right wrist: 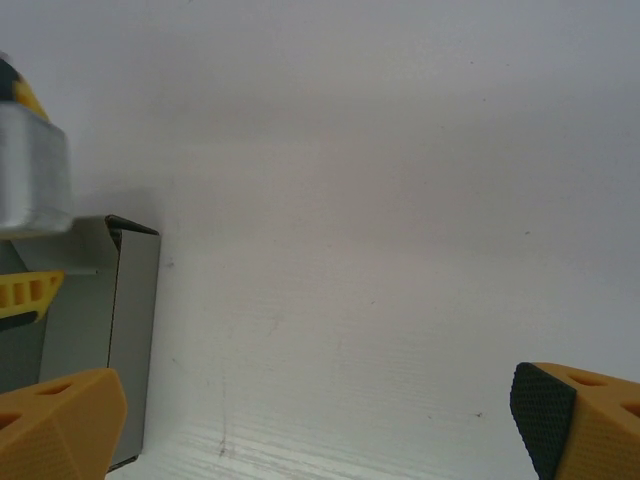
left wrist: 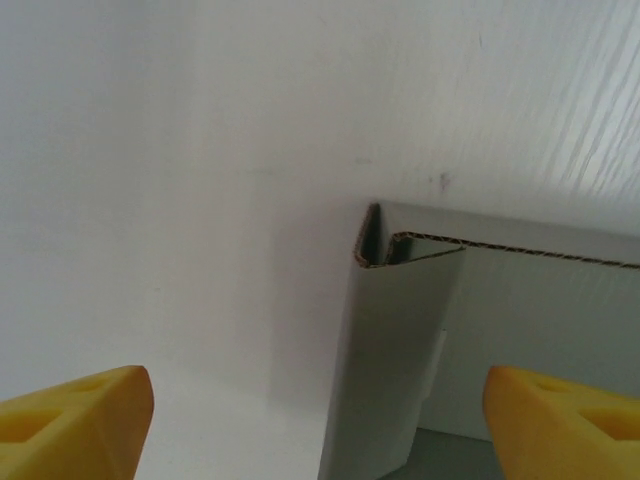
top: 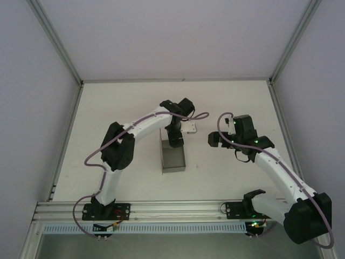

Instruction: Assemble paper box

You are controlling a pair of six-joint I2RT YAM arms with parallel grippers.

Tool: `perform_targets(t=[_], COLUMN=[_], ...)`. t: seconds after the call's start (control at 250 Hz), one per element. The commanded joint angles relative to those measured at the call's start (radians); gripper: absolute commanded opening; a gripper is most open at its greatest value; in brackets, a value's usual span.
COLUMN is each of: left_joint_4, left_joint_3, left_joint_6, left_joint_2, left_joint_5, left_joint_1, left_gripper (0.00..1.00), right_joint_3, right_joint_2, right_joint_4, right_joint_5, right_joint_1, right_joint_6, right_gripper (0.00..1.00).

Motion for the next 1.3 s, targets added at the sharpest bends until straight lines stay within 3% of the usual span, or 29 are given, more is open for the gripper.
perform_targets(t=[0.0,0.148,0.236,0.363,0.435,0.523,0.559,0.735,0.946,1.094,1.294], left_joint_4=[-0.097,-0.074,-0.083,-0.072,-0.066,-0.063,-0.049,0.017,0.233,0.313,0.419], left_joint_3=[0.05,0.049,0.053,0.039,0.032,0.028,0.017,-0.01,-0.035,-0.002,-0.077], left_joint_6=[0.053,0.036,0.029,0.02,0.011,-0.012,-0.02,-0.083,-0.264,-0.47,-0.642], left_joint_2=[0.031,0.081,0.112,0.136,0.151,0.165,0.163,0.137,-0.032,-0.15,-0.28], left_joint_5=[0.016,-0.04,-0.062,-0.068,-0.09,-0.107,-0.121,-0.184,-0.322,-0.444,-0.554], left_joint_1=[0.015,0.039,0.041,0.043,0.043,0.044,0.048,0.062,0.059,0.037,-0.007], left_gripper=[0.8,0.62,0.58,0.38,0.34,0.17,0.0,0.0,0.0,0.0,0.0], right_joint_3=[0.014,0.01,0.013,0.018,0.018,0.018,0.018,0.011,0.02,-0.013,0.051], right_joint_2=[0.019,0.04,0.05,0.062,0.064,0.065,0.064,0.042,-0.023,-0.023,0.07], right_joint_4=[0.009,0.014,0.009,0.008,0.006,0.007,0.004,0.0,0.013,0.178,0.317], right_joint_5=[-0.018,-0.023,-0.018,-0.015,-0.015,-0.015,-0.015,0.006,0.05,-0.062,0.043], right_joint_1=[-0.006,-0.005,-0.006,-0.006,-0.005,-0.005,-0.005,-0.005,0.0,0.062,0.155], right_joint_6=[-0.019,-0.01,-0.01,-0.011,-0.01,-0.007,-0.005,0.014,0.163,0.261,0.306], right_gripper=[1.0,1.0,1.0,1.0,1.0,1.0,1.0,1.0,1.0,1.0,0.98])
